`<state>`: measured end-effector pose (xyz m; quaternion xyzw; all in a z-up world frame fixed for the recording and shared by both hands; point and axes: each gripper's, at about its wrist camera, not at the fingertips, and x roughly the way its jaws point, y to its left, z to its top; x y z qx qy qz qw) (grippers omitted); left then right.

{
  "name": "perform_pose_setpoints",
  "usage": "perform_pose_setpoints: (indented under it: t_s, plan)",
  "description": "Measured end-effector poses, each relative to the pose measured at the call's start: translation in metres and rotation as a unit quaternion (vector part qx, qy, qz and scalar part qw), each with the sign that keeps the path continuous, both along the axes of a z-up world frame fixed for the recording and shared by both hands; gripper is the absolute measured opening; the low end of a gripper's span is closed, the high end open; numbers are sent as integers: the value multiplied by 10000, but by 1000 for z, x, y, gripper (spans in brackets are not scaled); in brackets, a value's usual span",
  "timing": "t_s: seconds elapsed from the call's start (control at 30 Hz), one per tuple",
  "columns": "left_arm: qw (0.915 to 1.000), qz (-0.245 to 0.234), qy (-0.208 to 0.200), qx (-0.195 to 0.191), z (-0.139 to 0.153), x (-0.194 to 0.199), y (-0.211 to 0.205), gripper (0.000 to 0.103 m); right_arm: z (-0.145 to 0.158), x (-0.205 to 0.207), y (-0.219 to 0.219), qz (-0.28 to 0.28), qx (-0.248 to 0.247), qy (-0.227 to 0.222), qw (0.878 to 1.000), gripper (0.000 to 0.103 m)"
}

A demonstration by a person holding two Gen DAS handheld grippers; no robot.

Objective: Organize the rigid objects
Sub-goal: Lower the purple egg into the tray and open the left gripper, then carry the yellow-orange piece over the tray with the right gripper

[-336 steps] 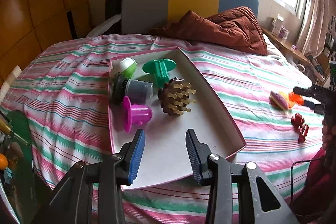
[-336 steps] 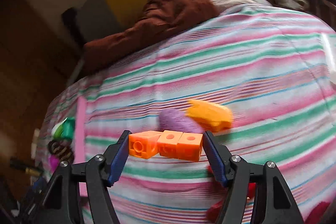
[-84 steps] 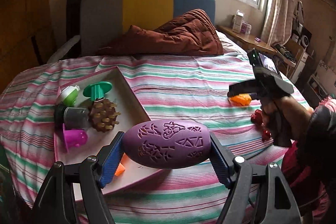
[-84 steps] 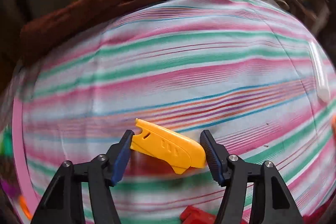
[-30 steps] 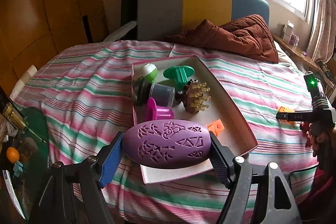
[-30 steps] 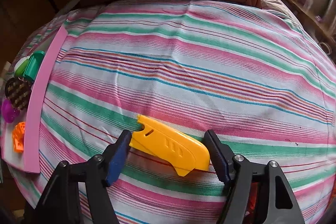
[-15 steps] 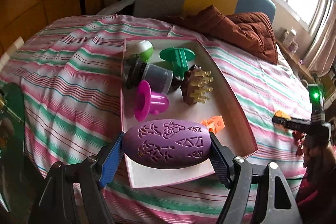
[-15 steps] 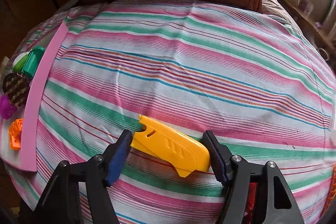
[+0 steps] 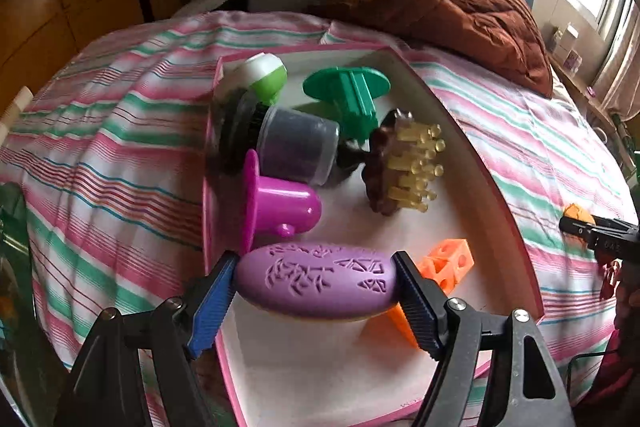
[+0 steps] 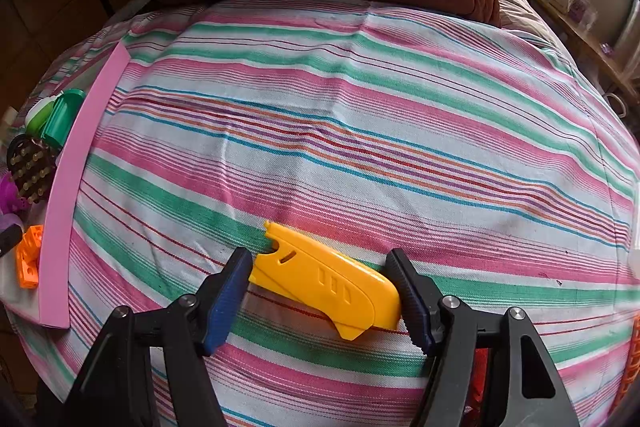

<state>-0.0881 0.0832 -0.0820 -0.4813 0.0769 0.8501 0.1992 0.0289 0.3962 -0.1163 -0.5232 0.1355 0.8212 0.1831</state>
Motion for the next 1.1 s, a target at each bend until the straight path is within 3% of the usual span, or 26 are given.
perform_pose_setpoints:
  t_s: [0.43,1.1]
  plan:
    - [9952,137,964,51,49,27,-16,78,0,7,7,9,66,53,10000,70]
    - [9916,427,1207,203,72,58,-41,78,-2,6,2,40,223,128,9997,69]
